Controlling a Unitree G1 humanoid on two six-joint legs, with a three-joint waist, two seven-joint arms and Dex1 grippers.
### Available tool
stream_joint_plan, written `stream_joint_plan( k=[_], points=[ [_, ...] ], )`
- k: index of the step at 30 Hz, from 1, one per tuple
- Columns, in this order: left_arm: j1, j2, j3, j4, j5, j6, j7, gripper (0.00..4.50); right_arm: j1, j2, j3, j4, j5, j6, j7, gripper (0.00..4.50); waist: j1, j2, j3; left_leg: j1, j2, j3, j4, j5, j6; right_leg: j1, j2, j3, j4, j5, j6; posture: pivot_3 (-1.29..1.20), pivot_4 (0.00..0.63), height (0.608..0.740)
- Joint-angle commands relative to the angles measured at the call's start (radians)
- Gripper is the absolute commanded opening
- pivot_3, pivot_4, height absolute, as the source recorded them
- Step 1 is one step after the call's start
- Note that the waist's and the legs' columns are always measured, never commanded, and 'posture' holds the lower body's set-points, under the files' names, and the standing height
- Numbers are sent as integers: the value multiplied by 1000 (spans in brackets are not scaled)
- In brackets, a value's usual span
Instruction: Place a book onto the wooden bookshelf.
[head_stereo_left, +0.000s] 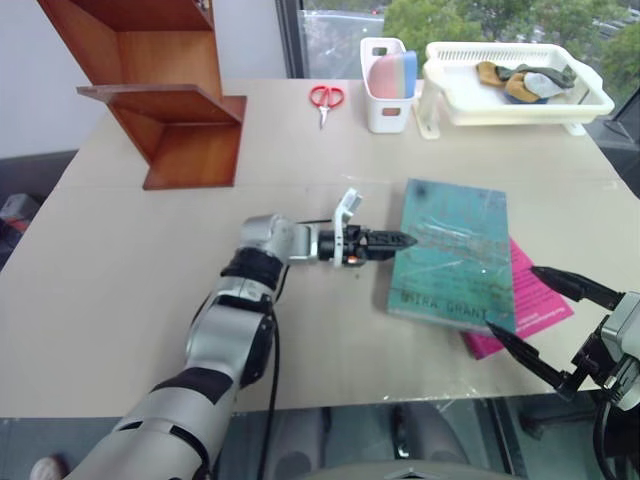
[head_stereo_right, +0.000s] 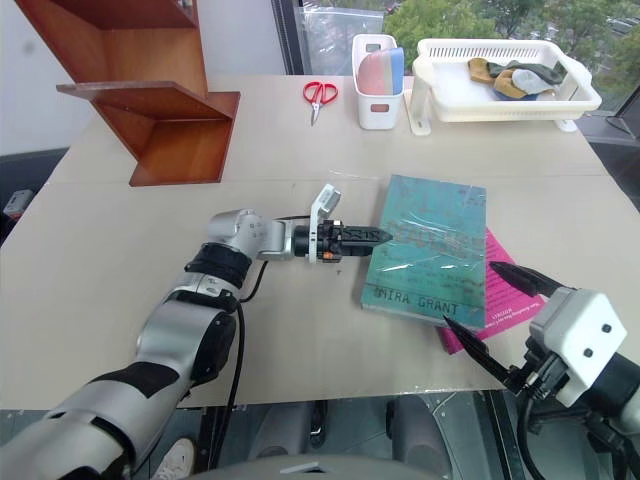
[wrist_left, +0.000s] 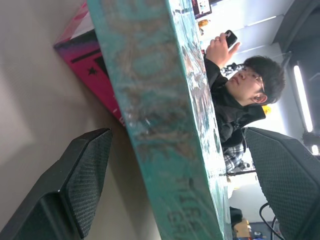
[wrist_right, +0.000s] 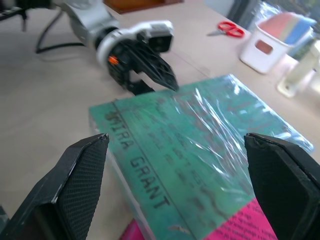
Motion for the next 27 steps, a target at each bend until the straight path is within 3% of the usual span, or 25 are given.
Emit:
stream_joint_plan(
  k=[1,6,10,13,14,19,22,25,27],
  points=[
    [-44,-13,-8,31,24,-15,-62,4500,15,-10,8,-22,-2,-48,-19,4431,0,0,0,0,0,0,0,0,0,0,0,0,0,0,0,0,150,740],
    [-66,-34,2,73,56,-23,-95,4500,15,-8,31,-22,-28,-70,-38,4431,1,0,0,-1,0,-1,0,0,0,0,0,-1,0,0,0,0,150,740],
    [-72,-40,1,91,80,-25,-119,3000,7,-5,38,-22,-46,-66,-45,4500,1,0,0,-1,0,-2,0,0,0,0,0,-1,0,0,0,0,150,740],
    [-73,-45,11,99,84,-14,-132,1335,0,0,40,-22,-57,-53,-42,4500,1,0,0,-1,0,-2,0,0,0,0,0,-1,0,0,0,0,150,740],
    [-71,-49,14,98,85,-10,-132,1158,-2,4,38,-22,-61,-48,-40,4500,2,0,0,-1,0,-2,1,0,0,0,0,-1,0,0,0,0,150,740],
    [-62,-23,93,19,27,96,-86,1079,-28,27,48,-20,-85,-23,-28,4500,2,0,0,-1,-1,-3,1,0,0,0,0,-2,0,0,0,0,150,740],
    [-23,33,150,-161,-20,141,-52,1079,-66,37,73,5,-103,-19,-15,4500,-6,0,0,-1,0,-3,1,0,0,0,0,-2,1,0,0,0,150,740],
    [71,100,103,-495,48,-110,-41,1079,-127,40,111,48,-120,-28,10,4500,-8,1,0,0,1,-5,1,0,0,0,0,-2,2,0,0,0,150,740],
    [91,148,70,-613,152,-385,-26,1079,-194,37,150,91,-125,-31,27,4500,0,1,0,1,1,-5,1,1,-1,1,0,0,2,0,0,0,150,740]
  ],
)
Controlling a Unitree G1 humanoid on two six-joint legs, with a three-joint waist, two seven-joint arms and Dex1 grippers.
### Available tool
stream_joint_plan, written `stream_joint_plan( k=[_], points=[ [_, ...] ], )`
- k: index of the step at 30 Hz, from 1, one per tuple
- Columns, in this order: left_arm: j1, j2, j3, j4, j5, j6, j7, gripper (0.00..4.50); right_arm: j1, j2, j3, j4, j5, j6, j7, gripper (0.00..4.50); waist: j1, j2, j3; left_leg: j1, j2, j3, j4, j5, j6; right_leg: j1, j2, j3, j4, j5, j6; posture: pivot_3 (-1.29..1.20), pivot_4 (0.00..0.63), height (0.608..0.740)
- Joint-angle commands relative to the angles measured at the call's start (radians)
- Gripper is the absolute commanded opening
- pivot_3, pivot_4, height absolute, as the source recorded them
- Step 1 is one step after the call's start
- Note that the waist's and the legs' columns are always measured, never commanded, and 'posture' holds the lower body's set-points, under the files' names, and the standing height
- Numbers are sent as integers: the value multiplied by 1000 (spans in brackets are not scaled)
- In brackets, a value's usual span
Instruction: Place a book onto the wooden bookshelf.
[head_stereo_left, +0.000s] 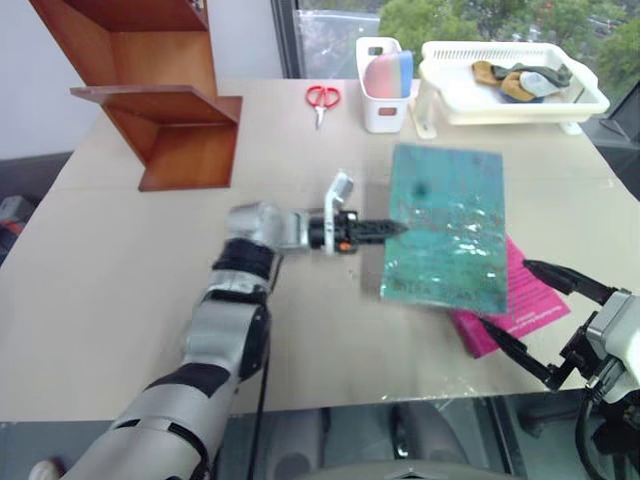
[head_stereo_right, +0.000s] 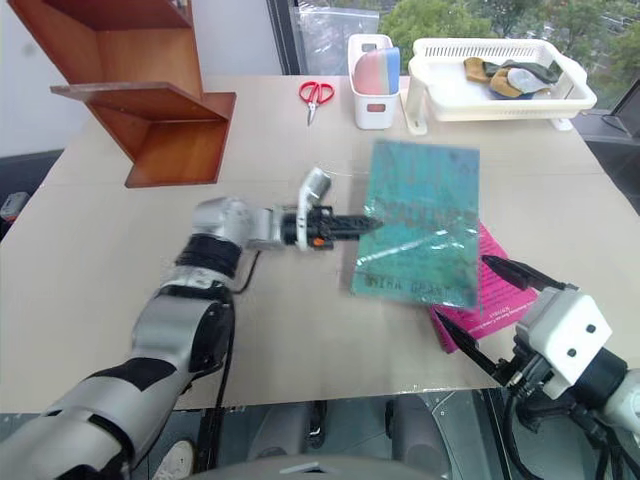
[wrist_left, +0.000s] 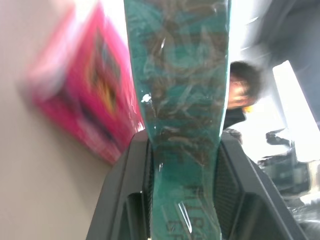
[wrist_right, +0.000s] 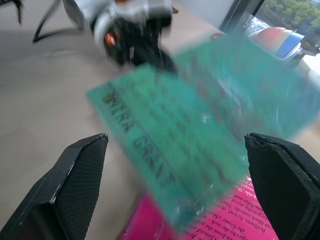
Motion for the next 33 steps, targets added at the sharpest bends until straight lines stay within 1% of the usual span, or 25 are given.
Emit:
stream_joint_plan(
  k=[1,2,5,7,8,9,10,12,13,14,15,19,23,27,31,33],
  points=[
    [4,63,-48,-218,151,-448,13,1079,-91,-4,50,48,-9,-13,29,4500,11,0,0,0,0,1,0,0,-1,0,0,-1,0,0,0,0,150,740],
    [-2,99,-82,-229,252,-649,42,1079,-129,-8,74,73,-14,-15,40,4500,17,0,0,0,-1,2,1,0,-1,1,0,-1,0,0,0,0,150,740],
    [-108,192,-110,-184,457,-1064,162,1079,-263,-13,151,157,-26,-20,80,4500,26,0,0,1,-1,3,2,1,-1,1,0,-1,0,1,0,0,150,740],
    [-188,308,-182,-122,663,-1392,241,1079,-347,-13,203,212,-38,-26,112,4500,27,-2,1,0,-1,4,3,1,0,1,0,-1,0,1,0,0,150,740],
    [-227,354,-217,-79,743,-1483,271,1079,-381,-10,225,232,-45,-27,123,4500,27,-2,1,-1,-1,4,3,1,0,0,0,-1,0,1,0,0,150,740],
    [-277,413,-268,-26,863,-1545,324,1079,-422,-5,249,257,-51,-28,134,4500,27,-2,1,-2,-2,3,2,0,0,0,0,-1,-1,1,0,0,150,740],
    [-328,459,-305,28,967,-1561,392,1079,-460,-1,275,281,-61,-30,144,4500,30,-2,1,-2,-2,3,2,0,0,0,0,-1,-2,1,0,0,150,740],
    [-422,541,-359,136,1115,-1544,454,1079,-557,16,333,357,-78,-46,177,4500,29,-1,0,-2,-4,3,1,0,0,1,-1,-1,-3,1,0,0,150,740],
    [-448,563,-374,175,1154,-1549,475,1079,-587,23,353,380,-86,-52,187,4500,25,-2,2,-1,-4,4,0,0,0,1,-1,-1,-3,0,1,0,150,740],
    [-465,575,-382,208,1168,-1552,488,1079,-609,29,368,398,-95,-59,197,4500,22,0,3,-2,-4,3,0,0,0,0,0,-1,-3,0,1,0,150,740],
    [-482,587,-389,237,1176,-1562,489,1079,-626,36,379,413,-101,-64,206,4500,21,0,3,-2,-4,4,0,0,0,-1,0,0,-2,1,1,0,150,740],
    [-557,675,-401,328,1178,-1532,311,1079,-705,69,418,499,-119,-98,246,4500,24,-3,6,-4,-3,4,-1,0,0,-2,-1,-2,-3,0,1,0,150,740],
    [-547,676,-364,370,1104,-1440,179,1079,-747,100,447,538,-144,-116,257,4500,29,-3,6,-9,-3,4,0,1,-1,-7,-1,-2,-3,0,1,0,150,740],
    [-533,706,-392,416,1140,-1396,129,1079,-765,123,448,527,-136,-109,253,4500,26,-3,6,-10,-3,2,1,1,0,-7,-1,-5,-2,0,1,0,150,740],
    [-565,718,-403,506,1157,-1370,118,1079,-807,129,441,515,-135,-100,247,4500,14,-3,6,-10,-3,3,2,0,0,-7,-1,-4,1,0,1,0,150,740],
    [-592,731,-421,560,1184,-1377,139,1079,-845,135,433,499,-117,-76,229,4500,2,-3,6,-9,-3,3,2,0,0,-8,-1,-4,3,0,1,0,150,740]
  ],
)
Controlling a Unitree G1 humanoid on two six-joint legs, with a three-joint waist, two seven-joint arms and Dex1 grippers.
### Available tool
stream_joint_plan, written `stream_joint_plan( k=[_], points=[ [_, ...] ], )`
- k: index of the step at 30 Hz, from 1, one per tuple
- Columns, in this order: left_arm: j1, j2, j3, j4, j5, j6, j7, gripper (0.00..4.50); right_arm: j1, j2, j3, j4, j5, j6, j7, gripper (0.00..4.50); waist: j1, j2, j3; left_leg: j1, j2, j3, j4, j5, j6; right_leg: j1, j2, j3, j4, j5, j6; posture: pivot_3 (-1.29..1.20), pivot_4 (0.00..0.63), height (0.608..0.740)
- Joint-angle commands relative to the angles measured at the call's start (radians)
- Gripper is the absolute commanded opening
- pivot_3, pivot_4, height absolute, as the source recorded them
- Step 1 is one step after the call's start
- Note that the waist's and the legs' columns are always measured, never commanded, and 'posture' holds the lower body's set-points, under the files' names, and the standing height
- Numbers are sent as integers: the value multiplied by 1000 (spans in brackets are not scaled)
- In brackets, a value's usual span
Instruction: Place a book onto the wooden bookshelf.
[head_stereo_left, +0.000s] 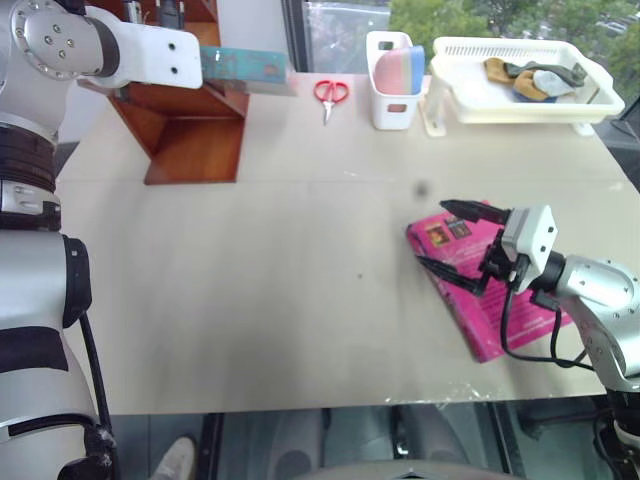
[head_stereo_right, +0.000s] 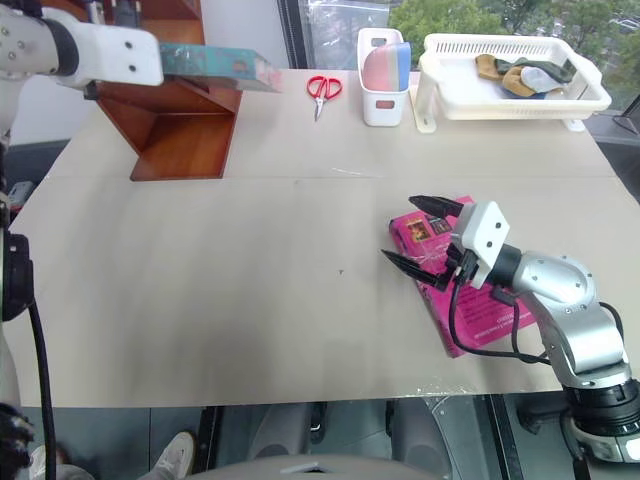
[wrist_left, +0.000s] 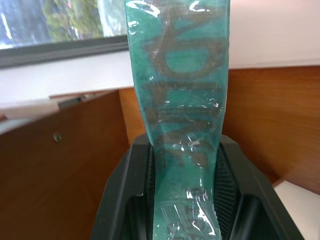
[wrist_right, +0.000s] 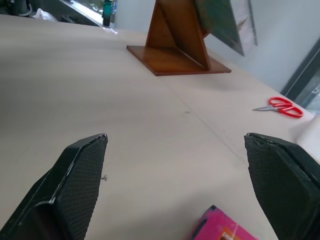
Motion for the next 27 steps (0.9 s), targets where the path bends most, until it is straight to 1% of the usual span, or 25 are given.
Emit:
stream_joint_plan(
  k=[1,6,11,14,15,17,18,19,20,21,26,27],
  points=[
    [-63,50,-19,107,50,13,27,1079,-79,11,-39,-68,47,34,-39,4500,-11,0,0,0,0,0,0,0,0,-1,0,0,1,0,0,0,150,740],
    [-100,86,-69,242,114,-7,120,1079,-183,11,-71,-111,103,160,-131,4500,-25,0,0,2,1,3,0,0,0,-3,0,4,7,0,0,0,150,740],
    [-96,112,-68,306,95,-50,161,1079,-220,13,-80,-127,117,205,-168,4500,-37,0,0,2,2,6,1,0,0,-5,0,6,9,0,0,0,150,740],
    [-72,111,-30,335,38,-60,136,1079,-238,25,-75,-122,114,199,-181,4500,-43,0,0,2,3,11,0,0,0,-9,1,10,12,0,0,0,150,740],
    [-68,111,-28,338,32,-62,140,1832,-242,27,-75,-118,111,197,-184,4500,-43,0,0,2,4,12,0,0,0,-10,1,11,13,0,0,0,150,740],
    [-59,117,-30,340,34,-69,161,2401,-248,28,-75,-110,97,190,-189,4500,-41,0,0,2,4,13,0,0,0,-11,1,12,13,0,0,0,150,740],
    [-54,119,-19,338,22,-80,176,2946,-251,27,-75,-105,94,188,-189,4500,-39,0,0,2,4,14,0,0,0,-11,1,12,13,0,0,0,150,740],
    [-52,119,-10,335,12,-88,187,3361,-254,25,-76,-100,90,185,-190,4500,-37,0,0,2,4,14,0,0,0,-11,1,12,13,0,0,0,150,740],
    [-50,123,0,332,-2,-97,186,3904,-256,23,-75,-95,86,182,-188,4500,-35,0,0,2,4,14,1,0,0,-11,1,13,13,0,0,0,150,740],
    [-47,128,10,329,-14,-105,181,4342,-258,23,-75,-90,84,178,-184,4500,-33,-1,1,2,4,14,1,0,0,-11,1,12,13,0,0,0,150,740],
    [-28,172,72,301,-89,-173,161,4342,-270,24,-75,-68,77,161,-168,4500,-30,-2,1,0,4,14,2,0,0,-11,1,12,13,0,0,0,150,740],
    [-19,183,108,293,-136,-192,138,4342,-274,26,-74,-61,75,157,-165,4500,-30,-2,1,0,4,13,2,0,0,-11,1,12,13,0,0,0,150,740]
  ],
)
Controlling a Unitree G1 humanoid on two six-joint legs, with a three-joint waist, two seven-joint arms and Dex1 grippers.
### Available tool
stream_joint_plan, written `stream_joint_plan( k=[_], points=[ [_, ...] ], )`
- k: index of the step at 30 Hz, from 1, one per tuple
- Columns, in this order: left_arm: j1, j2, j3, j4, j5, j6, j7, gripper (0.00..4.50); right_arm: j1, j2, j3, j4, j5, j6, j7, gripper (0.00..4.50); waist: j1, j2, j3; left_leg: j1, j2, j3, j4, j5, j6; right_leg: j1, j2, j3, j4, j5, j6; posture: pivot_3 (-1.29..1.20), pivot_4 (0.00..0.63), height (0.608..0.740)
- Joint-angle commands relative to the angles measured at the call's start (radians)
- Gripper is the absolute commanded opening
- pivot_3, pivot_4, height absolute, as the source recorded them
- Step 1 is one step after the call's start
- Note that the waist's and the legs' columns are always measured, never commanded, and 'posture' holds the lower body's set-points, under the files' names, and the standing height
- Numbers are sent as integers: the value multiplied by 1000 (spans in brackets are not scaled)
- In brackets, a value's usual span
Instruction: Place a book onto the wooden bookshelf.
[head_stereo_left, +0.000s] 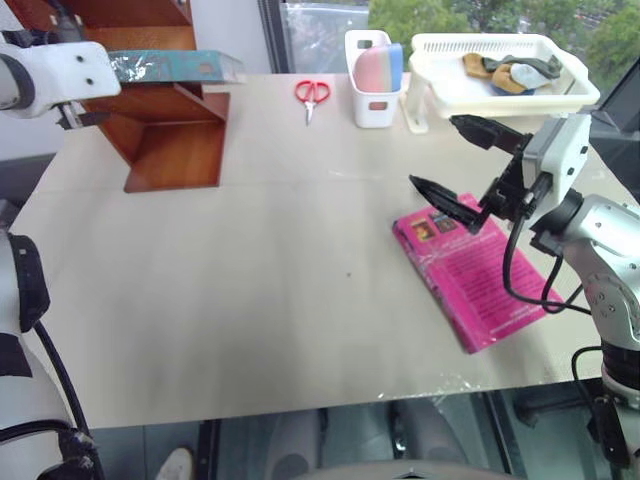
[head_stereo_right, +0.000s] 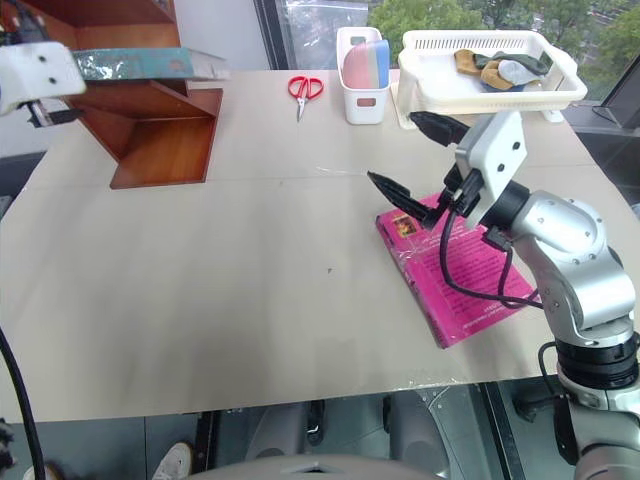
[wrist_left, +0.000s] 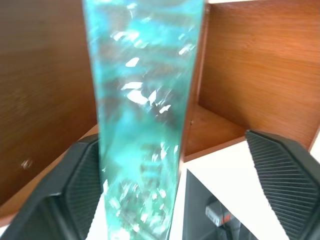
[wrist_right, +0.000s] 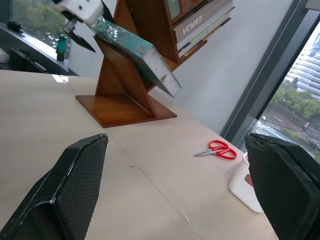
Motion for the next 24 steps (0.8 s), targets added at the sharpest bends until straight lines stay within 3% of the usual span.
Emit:
stream_joint_plan(
  k=[1,3,6,10,14,17,20,24],
  points=[
    [11,51,124,-47,-149,-70,-59,4342,-29,1,-36,0,0,-37,12,4500,1,0,0,0,0,0,0,0,0,0,0,0,0,0,0,0,150,740],
    [32,53,196,-68,-242,-84,-111,4342,-36,7,-37,12,-2,-49,17,4500,1,0,0,0,0,0,0,0,0,0,0,-1,0,0,0,0,150,740],
    [79,2,358,-157,-494,-36,-312,4342,-44,22,-39,20,18,-49,20,4500,4,0,0,-1,1,-1,2,0,0,0,0,-1,1,0,0,0,150,740],
    [315,-52,523,-575,-866,370,-559,4342,-66,80,-57,14,116,-24,13,4500,5,0,0,-1,1,-2,6,0,0,0,0,-2,6,0,0,0,150,740],
    [613,-89,621,-1014,-1075,730,-464,4342,-70,107,-50,-3,146,-7,-5,4500,-6,1,0,0,2,-3,10,0,0,0,0,-1,11,0,0,0,150,740],
    [779,-153,666,-1241,-1170,885,-348,4342,-70,124,-39,-15,151,-2,-22,4500,-5,0,-1,1,2,-5,12,0,0,2,1,-2,14,0,-1,0,150,740],
    [931,-233,657,-1394,-1177,930,-245,4342,-65,138,-33,-28,149,5,-35,4500,-4,1,-1,5,2,-3,12,0,0,5,1,0,13,0,-1,0,150,740],
    [1108,-380,618,-1471,-1083,903,-54,4342,-24,141,6,-52,125,26,-49,4500,-1,3,-3,12,2,-2,10,0,0,11,1,1,13,0,-1,0,150,740]
  ],
)
